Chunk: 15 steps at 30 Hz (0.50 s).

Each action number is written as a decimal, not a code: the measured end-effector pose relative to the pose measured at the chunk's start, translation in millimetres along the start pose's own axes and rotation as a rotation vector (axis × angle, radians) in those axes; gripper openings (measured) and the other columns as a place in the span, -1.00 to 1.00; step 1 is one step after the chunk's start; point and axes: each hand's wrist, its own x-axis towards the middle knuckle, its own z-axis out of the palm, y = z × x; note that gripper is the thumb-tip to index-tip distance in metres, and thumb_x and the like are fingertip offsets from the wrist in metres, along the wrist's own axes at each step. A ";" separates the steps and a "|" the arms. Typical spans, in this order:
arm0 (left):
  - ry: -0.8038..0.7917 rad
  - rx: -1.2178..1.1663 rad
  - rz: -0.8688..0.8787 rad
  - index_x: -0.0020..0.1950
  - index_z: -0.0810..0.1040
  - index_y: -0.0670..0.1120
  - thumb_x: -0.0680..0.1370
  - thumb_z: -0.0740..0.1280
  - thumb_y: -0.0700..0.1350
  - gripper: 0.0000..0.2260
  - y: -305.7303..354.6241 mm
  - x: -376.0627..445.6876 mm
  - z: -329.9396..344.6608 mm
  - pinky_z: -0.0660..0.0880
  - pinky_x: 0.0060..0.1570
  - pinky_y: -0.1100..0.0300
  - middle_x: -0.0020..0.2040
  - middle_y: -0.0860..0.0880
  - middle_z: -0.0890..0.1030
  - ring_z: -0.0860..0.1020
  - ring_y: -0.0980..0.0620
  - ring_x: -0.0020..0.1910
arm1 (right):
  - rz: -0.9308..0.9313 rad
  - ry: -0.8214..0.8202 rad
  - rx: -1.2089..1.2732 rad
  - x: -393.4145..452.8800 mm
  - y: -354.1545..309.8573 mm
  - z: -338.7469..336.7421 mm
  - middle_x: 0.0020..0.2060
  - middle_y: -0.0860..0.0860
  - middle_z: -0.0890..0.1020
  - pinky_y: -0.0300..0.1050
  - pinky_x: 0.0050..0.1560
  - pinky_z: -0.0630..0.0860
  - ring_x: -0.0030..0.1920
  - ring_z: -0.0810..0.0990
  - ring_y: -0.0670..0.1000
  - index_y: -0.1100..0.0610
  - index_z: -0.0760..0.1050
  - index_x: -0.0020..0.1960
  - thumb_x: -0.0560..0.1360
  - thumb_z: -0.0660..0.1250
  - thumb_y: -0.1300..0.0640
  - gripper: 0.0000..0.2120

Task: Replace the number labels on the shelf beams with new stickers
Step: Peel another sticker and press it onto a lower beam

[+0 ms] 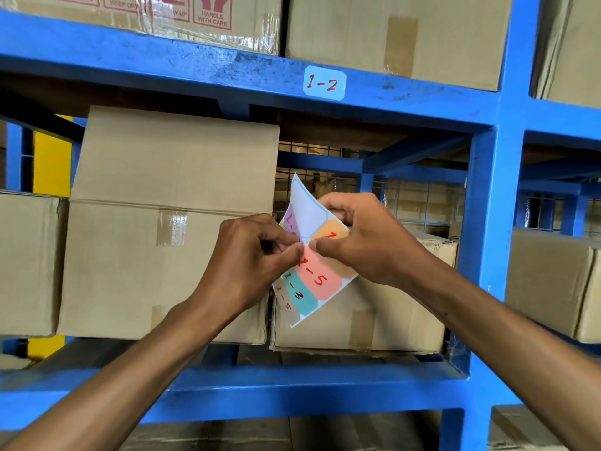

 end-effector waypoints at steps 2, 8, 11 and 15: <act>0.006 0.002 -0.007 -0.19 0.70 -0.21 0.38 0.48 -0.23 -0.94 0.8 -0.6 1.2 0.38 -0.39 0.43 -0.35 0.04 0.57 0.52 0.16 -0.33 | -0.022 0.007 -0.033 -0.4 -0.7 1.2 0.00 0.04 0.61 -0.06 -0.13 0.67 -0.02 0.66 0.06 0.14 0.52 0.05 0.45 0.38 0.27 -0.81; 0.036 0.007 -0.020 -0.28 0.67 -0.23 0.37 0.48 -0.23 -0.93 3.8 -2.7 5.8 0.35 -0.41 0.47 -0.39 0.10 0.54 0.51 0.26 -0.39 | -0.072 0.023 -0.118 -2.1 -3.7 4.5 -0.02 0.06 0.61 0.02 -0.10 0.65 -0.04 0.65 0.08 0.17 0.54 0.04 0.44 0.36 0.27 -0.82; 0.069 0.022 -0.035 -0.33 0.64 -0.23 0.36 0.48 -0.23 -0.90 3.2 -2.5 9.6 0.33 -0.42 0.47 -0.41 0.04 0.54 0.49 0.22 -0.39 | -0.087 0.036 -0.153 -2.9 -3.7 5.6 -0.01 0.03 0.61 -0.02 -0.10 0.65 -0.04 0.65 0.08 0.16 0.53 0.04 0.44 0.37 0.26 -0.82; 0.097 0.052 -0.056 -0.34 0.63 -0.21 0.34 0.47 -0.22 -0.91 0.8 -3.5 15.4 0.34 -0.41 0.44 -0.39 -0.03 0.58 0.49 0.15 -0.37 | -0.083 0.044 -0.169 -3.9 -3.8 9.2 0.03 0.03 0.58 0.04 -0.03 0.62 0.03 0.60 0.12 0.10 0.51 0.05 0.44 0.37 0.25 -0.79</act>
